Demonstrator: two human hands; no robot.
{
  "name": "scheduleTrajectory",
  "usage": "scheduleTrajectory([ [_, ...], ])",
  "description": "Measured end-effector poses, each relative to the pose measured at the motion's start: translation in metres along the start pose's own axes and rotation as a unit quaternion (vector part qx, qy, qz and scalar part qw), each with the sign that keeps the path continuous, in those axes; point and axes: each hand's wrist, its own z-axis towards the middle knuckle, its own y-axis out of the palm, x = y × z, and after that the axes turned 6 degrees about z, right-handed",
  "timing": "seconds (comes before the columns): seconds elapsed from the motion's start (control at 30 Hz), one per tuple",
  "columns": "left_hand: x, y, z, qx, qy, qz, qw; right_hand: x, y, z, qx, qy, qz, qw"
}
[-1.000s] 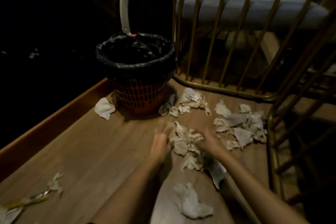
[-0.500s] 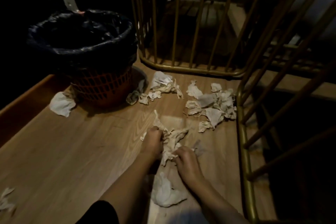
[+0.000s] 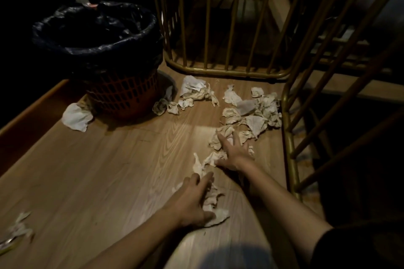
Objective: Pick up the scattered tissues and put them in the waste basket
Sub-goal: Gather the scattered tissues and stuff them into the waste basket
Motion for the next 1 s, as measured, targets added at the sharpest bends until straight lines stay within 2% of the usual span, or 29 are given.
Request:
scheduleTrajectory([
  [0.1, 0.014, 0.02, -0.006, 0.022, -0.021, 0.052, 0.998, -0.012, 0.02, 0.001, 0.047, -0.02, -0.03, 0.998],
  [0.17, 0.015, 0.029, -0.004, 0.068, -0.02, 0.072, 0.995, -0.016, 0.044, -0.005, 0.135, -0.087, -0.014, 0.987],
  [0.23, 0.008, 0.03, -0.002, 0.12, -0.016, 0.028, 0.992, -0.014, 0.067, -0.018, 0.182, -0.17, 0.021, 0.968],
  [0.3, -0.003, 0.025, -0.002, 0.156, -0.021, -0.04, 0.987, -0.01, 0.081, -0.028, 0.185, -0.22, 0.052, 0.956],
  [0.43, -0.036, -0.002, -0.006, 0.21, -0.067, -0.099, 0.97, -0.022, 0.073, -0.023, 0.159, -0.238, 0.118, 0.951],
  [0.53, -0.054, -0.048, -0.008, 0.265, -0.08, -0.082, 0.957, -0.061, 0.04, -0.015, 0.171, -0.289, 0.134, 0.932],
  [0.63, -0.064, -0.121, -0.006, 0.346, -0.061, -0.033, 0.936, -0.123, -0.019, -0.012, 0.218, -0.366, 0.124, 0.896],
  [0.73, -0.075, -0.208, -0.005, 0.441, -0.04, 0.019, 0.896, -0.196, -0.088, -0.013, 0.28, -0.433, 0.13, 0.847],
  [0.83, -0.083, -0.286, 0.0, 0.529, -0.048, 0.02, 0.847, -0.265, -0.143, -0.016, 0.301, -0.478, 0.161, 0.809],
  [0.93, -0.098, -0.339, 0.013, 0.554, -0.088, 0.009, 0.828, -0.321, -0.17, -0.007, 0.274, -0.465, 0.209, 0.816],
  [1.0, -0.121, -0.361, 0.025, 0.501, -0.135, 0.013, 0.855, -0.351, -0.175, 0.009, 0.232, -0.444, 0.221, 0.837],
])
